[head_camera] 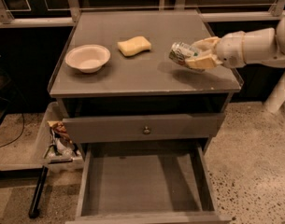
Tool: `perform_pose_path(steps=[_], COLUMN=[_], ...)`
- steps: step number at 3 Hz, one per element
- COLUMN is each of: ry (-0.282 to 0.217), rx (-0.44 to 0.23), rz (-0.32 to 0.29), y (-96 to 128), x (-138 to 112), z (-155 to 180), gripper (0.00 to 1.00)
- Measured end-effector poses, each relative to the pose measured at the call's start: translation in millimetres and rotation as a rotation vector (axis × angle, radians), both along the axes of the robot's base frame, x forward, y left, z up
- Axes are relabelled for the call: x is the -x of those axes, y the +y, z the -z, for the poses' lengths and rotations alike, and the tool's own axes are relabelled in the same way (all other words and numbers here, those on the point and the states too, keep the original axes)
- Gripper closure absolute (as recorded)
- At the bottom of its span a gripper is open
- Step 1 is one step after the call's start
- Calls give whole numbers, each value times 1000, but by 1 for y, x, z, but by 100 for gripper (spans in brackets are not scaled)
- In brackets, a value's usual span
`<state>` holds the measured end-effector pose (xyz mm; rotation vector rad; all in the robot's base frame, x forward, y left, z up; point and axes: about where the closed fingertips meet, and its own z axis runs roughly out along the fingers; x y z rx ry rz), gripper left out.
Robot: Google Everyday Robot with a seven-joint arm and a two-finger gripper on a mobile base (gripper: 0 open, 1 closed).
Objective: Place 7up can into middle drawer
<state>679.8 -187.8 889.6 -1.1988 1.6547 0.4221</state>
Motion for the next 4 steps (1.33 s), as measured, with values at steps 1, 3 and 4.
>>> perform_pose_path(steps=[1,3,4], ry=[-55,-73,-39], rx=[-14,84,173], rz=[-22,-42,-10], y=[-16,-33,-35], x=[52,115,118], z=[-10,24,61], gripper=[100,100,100])
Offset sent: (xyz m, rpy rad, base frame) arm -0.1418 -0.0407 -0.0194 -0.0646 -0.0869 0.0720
